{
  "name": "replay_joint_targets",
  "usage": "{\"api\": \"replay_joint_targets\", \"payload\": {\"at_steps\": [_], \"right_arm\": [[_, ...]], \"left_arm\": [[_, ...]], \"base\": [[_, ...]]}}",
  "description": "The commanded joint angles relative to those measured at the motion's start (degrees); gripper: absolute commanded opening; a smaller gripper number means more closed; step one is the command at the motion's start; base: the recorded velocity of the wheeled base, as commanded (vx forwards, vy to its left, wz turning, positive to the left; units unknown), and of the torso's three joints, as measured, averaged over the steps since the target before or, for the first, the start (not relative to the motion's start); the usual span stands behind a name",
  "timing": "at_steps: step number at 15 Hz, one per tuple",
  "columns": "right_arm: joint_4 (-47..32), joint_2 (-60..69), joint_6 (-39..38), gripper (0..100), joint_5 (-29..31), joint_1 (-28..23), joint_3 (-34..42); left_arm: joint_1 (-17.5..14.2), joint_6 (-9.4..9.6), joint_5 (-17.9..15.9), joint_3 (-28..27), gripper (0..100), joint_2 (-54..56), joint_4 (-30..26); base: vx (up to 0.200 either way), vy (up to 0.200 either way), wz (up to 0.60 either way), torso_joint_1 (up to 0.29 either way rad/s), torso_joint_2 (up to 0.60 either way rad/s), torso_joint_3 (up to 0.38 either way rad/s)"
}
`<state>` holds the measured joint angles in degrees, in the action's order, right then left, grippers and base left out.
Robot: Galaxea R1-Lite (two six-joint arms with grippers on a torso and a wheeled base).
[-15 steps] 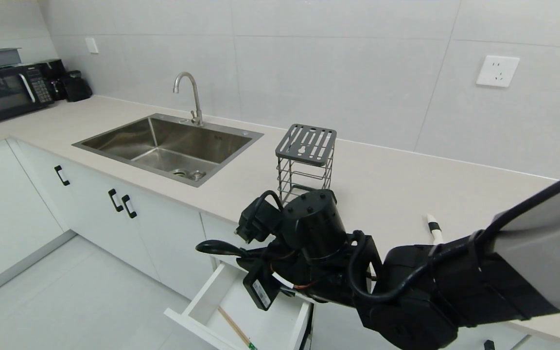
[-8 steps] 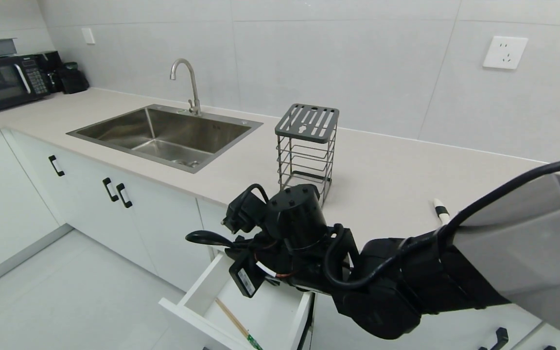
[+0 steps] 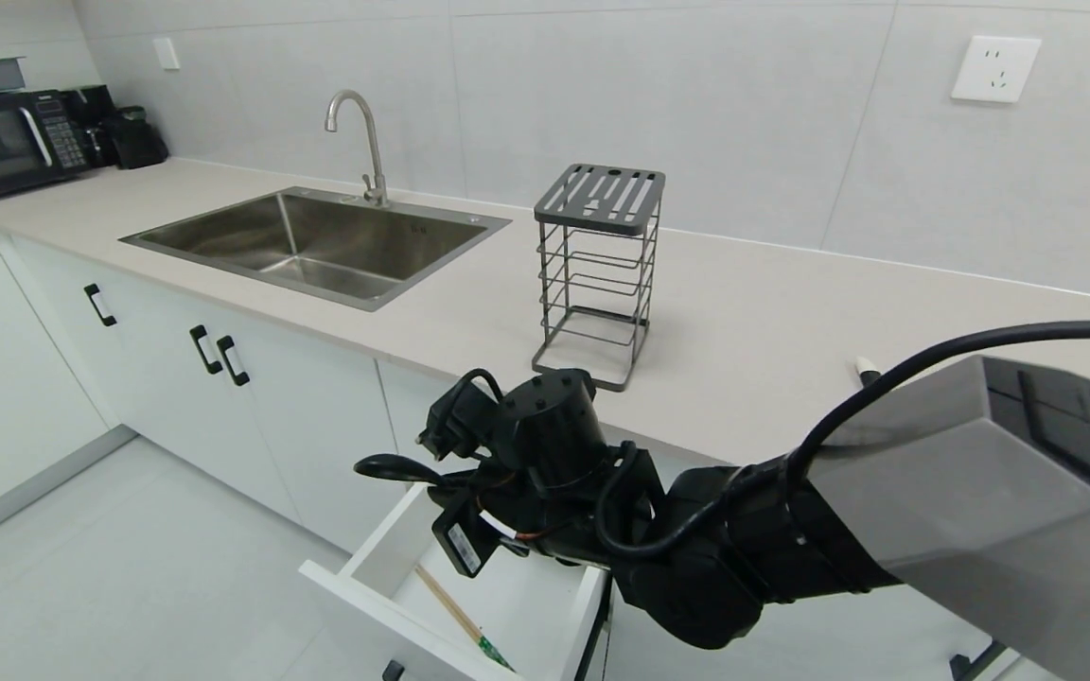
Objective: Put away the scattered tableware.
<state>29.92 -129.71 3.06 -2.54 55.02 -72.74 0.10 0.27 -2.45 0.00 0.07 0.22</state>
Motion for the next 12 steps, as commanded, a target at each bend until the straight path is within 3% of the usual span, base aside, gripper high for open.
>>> {"api": "replay_joint_targets", "payload": {"at_steps": [1, 9, 12], "right_arm": [[0.1, -1.2, 0.0, 0, 0.0, -0.1, -0.7], [0.4, -3.4, 0.0, 0, 0.0, -0.2, -2.8], [0.6, -4.4, 0.0, 0, 0.0, -0.2, -3.5]], "left_arm": [[0.0, 0.0, 0.0, 0.0, 100, -0.1, 0.0], [0.0, 0.0, 0.0, 0.0, 100, -0.1, 0.0], [0.0, 0.0, 0.0, 0.0, 100, -0.1, 0.0]], "base": [[0.0, 0.0, 0.0, -0.124, 0.25, 0.129], [0.0, 0.0, 0.0, -0.174, 0.34, 0.164], [0.0, 0.0, 0.0, -0.036, 0.08, 0.044]]}}
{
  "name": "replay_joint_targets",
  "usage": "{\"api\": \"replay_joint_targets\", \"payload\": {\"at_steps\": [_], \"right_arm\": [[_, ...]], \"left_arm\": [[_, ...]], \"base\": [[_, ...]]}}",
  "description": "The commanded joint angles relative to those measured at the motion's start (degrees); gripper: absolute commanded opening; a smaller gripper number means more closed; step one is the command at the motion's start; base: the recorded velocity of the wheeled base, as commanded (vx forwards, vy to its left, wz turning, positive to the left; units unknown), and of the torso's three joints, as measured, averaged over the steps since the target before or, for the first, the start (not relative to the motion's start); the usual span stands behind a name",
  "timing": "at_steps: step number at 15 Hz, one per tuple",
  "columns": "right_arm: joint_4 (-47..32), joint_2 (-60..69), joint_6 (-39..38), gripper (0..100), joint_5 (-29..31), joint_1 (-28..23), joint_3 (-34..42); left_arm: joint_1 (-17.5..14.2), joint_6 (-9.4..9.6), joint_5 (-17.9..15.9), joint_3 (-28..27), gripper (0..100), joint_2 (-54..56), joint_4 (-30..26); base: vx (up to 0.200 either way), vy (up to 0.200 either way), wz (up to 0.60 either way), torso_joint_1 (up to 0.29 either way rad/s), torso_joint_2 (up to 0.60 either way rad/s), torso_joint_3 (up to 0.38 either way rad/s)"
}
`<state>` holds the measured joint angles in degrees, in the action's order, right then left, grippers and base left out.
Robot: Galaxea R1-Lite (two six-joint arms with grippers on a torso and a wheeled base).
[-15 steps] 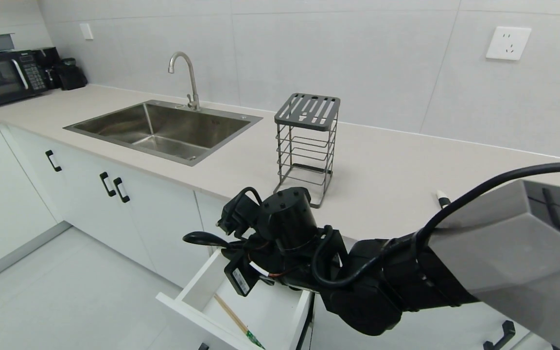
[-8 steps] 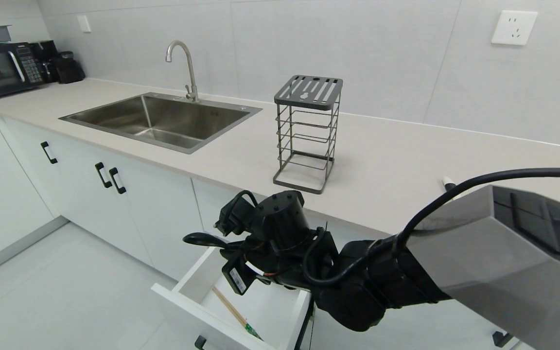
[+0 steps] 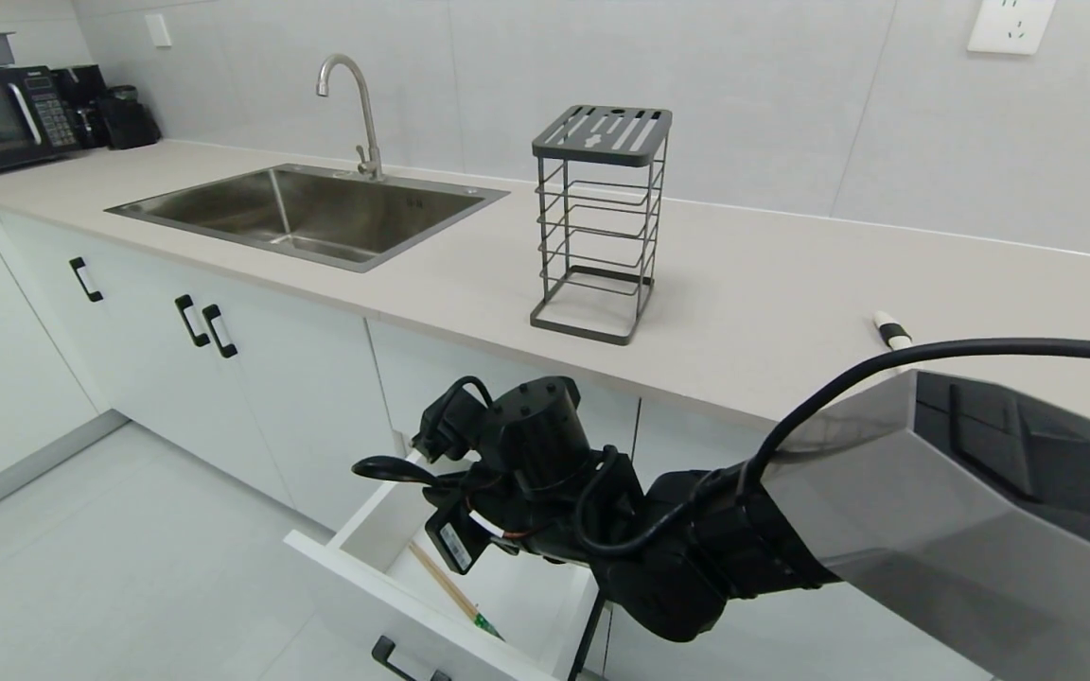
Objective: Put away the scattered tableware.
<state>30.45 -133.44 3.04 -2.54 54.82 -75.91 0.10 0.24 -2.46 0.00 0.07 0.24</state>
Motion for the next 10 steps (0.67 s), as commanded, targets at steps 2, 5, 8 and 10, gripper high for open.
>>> {"api": "replay_joint_targets", "payload": {"at_steps": [2, 5, 8, 10], "right_arm": [[0.0, -0.9, 0.0, 0, 0.0, -0.2, -0.5], [0.1, -2.4, 0.0, 0, 0.0, -0.5, -1.4], [0.1, -4.6, 0.0, 0, 0.0, -0.7, -3.9], [0.1, -6.2, 0.0, 0, 0.0, -1.0, -6.1]], "left_arm": [[0.0, 0.02, 0.0, 0.0, 100, -0.1, 0.0], [0.0, 0.02, 0.0, 0.0, 100, -0.1, 0.0], [0.0, 0.02, 0.0, 0.0, 100, -0.1, 0.0], [0.0, 0.02, 0.0, 0.0, 100, -0.1, 0.0]], "base": [[0.0, 0.0, 0.0, 0.0, 0.0, 0.0], [0.0, 0.0, 0.0, 0.0, 0.0, 0.0], [0.0, 0.0, 0.0, -0.154, 0.3, 0.142], [0.0, 0.0, 0.0, -0.222, 0.43, 0.2]]}}
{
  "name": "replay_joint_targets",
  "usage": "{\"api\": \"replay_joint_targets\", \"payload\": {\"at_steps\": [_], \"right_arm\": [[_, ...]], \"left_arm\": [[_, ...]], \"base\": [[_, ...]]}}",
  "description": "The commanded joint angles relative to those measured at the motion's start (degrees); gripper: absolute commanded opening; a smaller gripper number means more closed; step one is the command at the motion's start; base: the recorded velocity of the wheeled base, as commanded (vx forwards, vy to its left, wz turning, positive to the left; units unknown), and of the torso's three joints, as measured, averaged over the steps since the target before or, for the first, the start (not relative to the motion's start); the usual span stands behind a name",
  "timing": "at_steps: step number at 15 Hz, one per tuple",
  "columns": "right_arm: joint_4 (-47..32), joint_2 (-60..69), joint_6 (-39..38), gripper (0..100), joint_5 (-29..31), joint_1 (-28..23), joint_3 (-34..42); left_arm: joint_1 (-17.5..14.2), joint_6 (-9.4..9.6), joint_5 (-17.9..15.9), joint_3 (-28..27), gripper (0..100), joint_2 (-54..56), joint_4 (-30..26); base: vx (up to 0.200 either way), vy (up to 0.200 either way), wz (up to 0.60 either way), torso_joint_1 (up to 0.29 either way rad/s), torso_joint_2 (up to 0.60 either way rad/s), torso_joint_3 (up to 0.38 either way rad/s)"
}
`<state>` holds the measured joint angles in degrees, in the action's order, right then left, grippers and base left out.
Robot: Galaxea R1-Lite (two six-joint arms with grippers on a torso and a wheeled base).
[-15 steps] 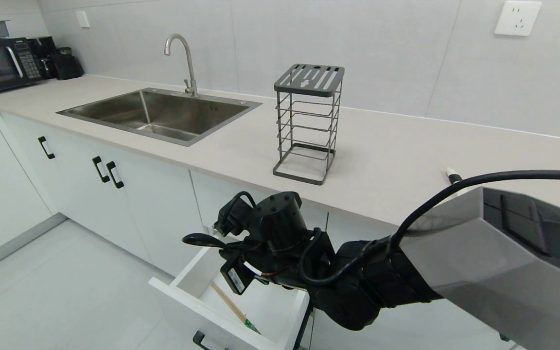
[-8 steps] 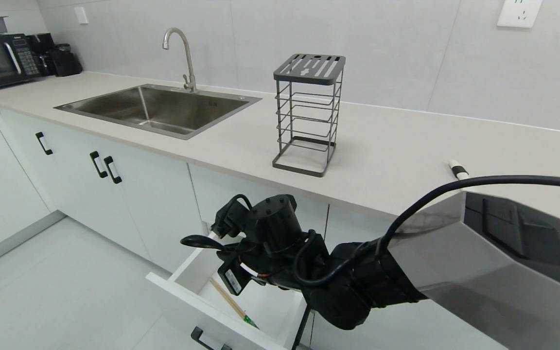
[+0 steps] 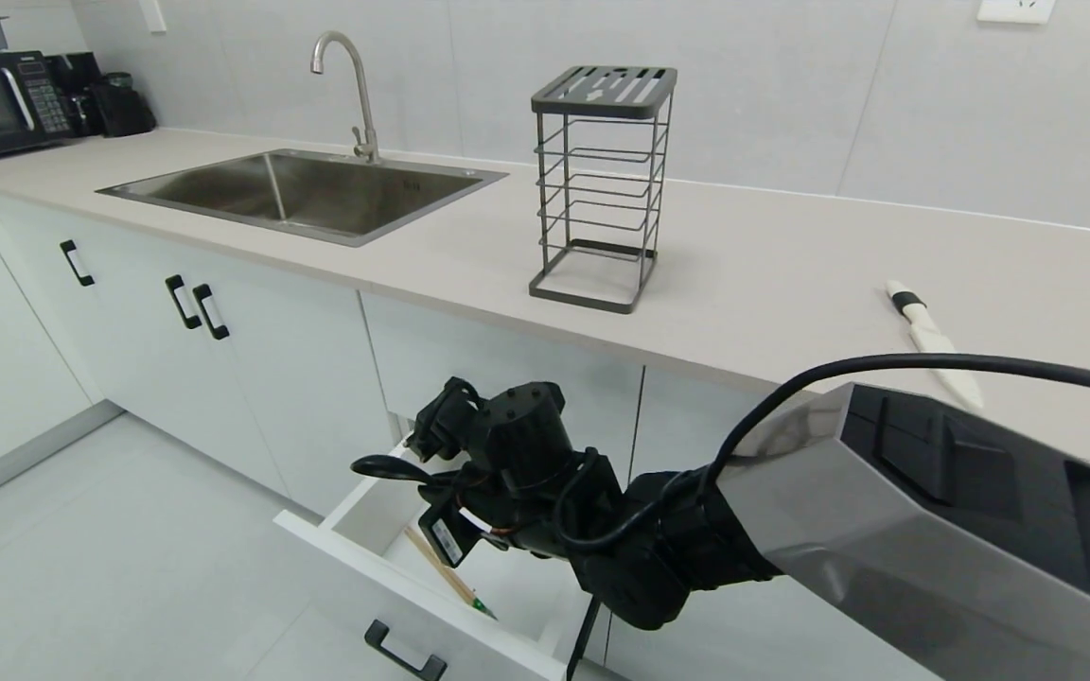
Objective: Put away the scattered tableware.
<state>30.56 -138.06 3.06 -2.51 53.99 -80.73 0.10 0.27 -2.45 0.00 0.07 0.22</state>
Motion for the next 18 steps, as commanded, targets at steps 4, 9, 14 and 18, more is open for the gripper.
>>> {"api": "replay_joint_targets", "payload": {"at_steps": [4, 9, 14, 18], "right_arm": [[0.0, -3.5, 0.0, 0, 0.0, -0.4, -3.1], [-0.1, -5.4, 0.0, 0, 0.0, -0.8, -5.4], [-0.1, -6.6, 0.0, 0, 0.0, -1.2, -6.6], [-0.1, -7.8, 0.0, 0, 0.0, -1.4, -7.2]], "left_arm": [[0.0, 0.0, 0.0, 0.0, 100, -0.1, 0.0], [0.0, 0.0, 0.0, 0.0, 100, -0.1, 0.0], [0.0, 0.0, 0.0, 0.0, 100, -0.1, 0.0], [0.0, 0.0, 0.0, 0.0, 100, -0.1, 0.0]], "base": [[0.0, 0.0, 0.0, -0.162, 0.29, 0.115], [0.0, 0.0, 0.0, -0.109, 0.2, 0.092], [0.0, 0.0, 0.0, -0.003, 0.04, 0.025], [0.0, 0.0, 0.0, -0.06, 0.08, 0.018]]}}
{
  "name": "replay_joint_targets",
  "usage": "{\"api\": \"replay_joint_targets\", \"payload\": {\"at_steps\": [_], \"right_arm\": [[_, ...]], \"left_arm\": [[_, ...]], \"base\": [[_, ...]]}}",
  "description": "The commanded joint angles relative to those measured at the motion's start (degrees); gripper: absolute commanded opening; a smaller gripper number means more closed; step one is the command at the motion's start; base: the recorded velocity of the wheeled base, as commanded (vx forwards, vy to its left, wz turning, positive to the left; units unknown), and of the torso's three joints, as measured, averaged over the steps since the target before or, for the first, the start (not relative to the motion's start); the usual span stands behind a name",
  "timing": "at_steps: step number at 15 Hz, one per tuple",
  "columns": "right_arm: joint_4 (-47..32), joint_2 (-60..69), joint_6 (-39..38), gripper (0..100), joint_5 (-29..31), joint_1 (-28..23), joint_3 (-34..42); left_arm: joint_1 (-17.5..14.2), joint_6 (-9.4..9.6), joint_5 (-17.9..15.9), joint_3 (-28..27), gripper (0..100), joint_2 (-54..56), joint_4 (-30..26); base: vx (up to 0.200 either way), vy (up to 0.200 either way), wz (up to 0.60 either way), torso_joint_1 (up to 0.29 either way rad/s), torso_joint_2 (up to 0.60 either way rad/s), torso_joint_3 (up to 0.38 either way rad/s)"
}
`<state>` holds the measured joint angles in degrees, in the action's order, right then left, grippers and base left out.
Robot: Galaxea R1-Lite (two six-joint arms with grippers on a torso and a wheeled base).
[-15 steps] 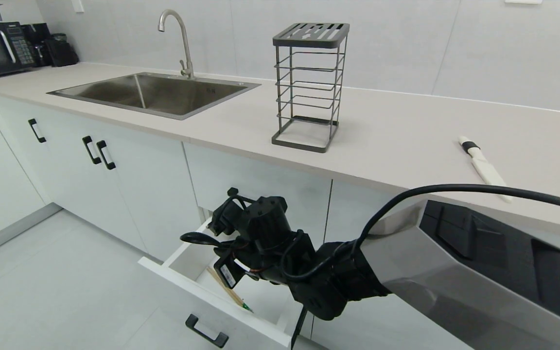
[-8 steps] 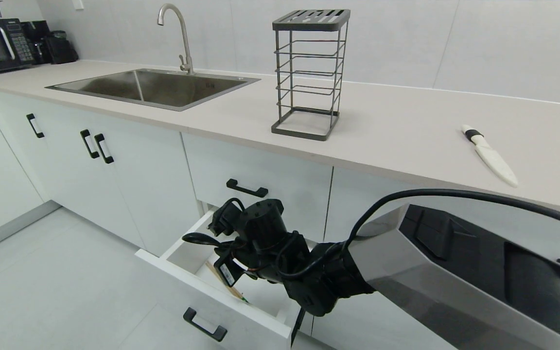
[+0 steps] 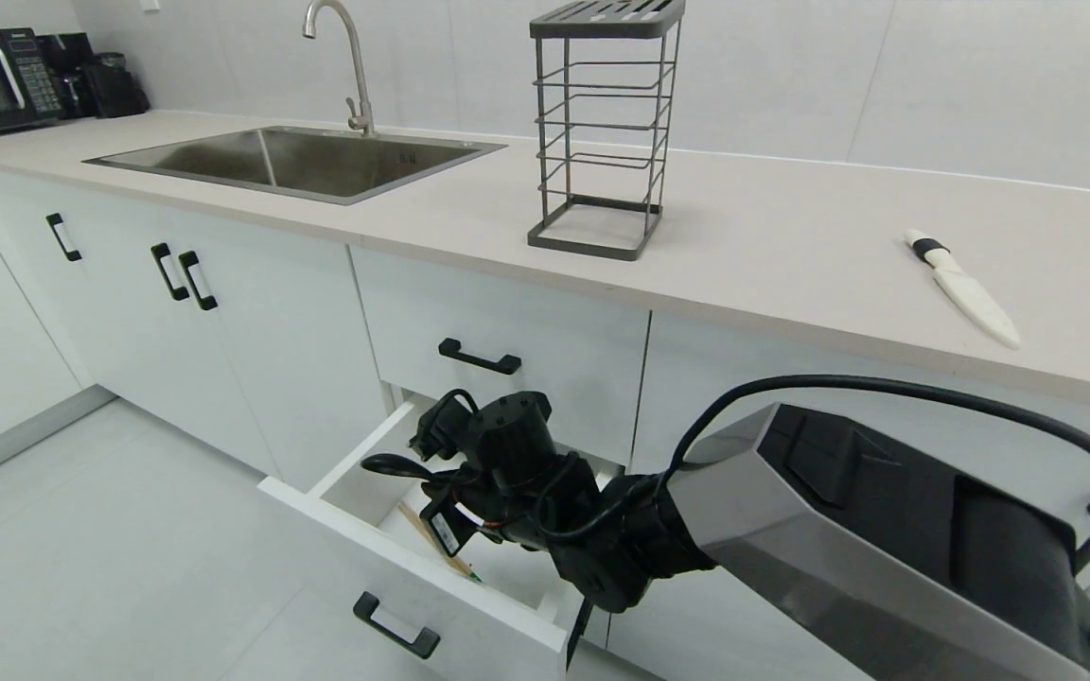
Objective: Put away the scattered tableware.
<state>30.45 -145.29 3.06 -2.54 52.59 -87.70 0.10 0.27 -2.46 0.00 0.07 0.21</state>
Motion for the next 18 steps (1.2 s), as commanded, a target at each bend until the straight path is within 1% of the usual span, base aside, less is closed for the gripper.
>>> {"api": "replay_joint_targets", "payload": {"at_steps": [1, 5, 15, 18], "right_arm": [[0.0, -0.6, 0.0, 0, 0.0, 0.0, -0.4], [0.0, -1.7, 0.0, 0, 0.0, -0.6, -1.4], [-0.4, -4.4, -0.1, 0, 0.0, -1.3, -2.5], [-1.3, -5.7, -0.3, 0, 0.6, -1.8, -4.1]], "left_arm": [[0.0, 0.0, 0.0, 0.0, 100, -0.1, 0.1], [0.0, 0.0, 0.0, 0.0, 100, -0.1, 0.1], [0.0, 0.0, 0.0, 0.0, 100, -0.1, 0.1], [0.0, 0.0, 0.0, 0.0, 100, -0.1, 0.1]], "base": [[0.0, 0.0, 0.0, -0.188, 0.32, 0.046], [0.0, 0.0, 0.0, -0.062, 0.15, 0.04], [0.0, 0.0, 0.0, 0.0, 0.0, 0.0], [0.0, 0.0, 0.0, 0.0, 0.0, 0.0]]}}
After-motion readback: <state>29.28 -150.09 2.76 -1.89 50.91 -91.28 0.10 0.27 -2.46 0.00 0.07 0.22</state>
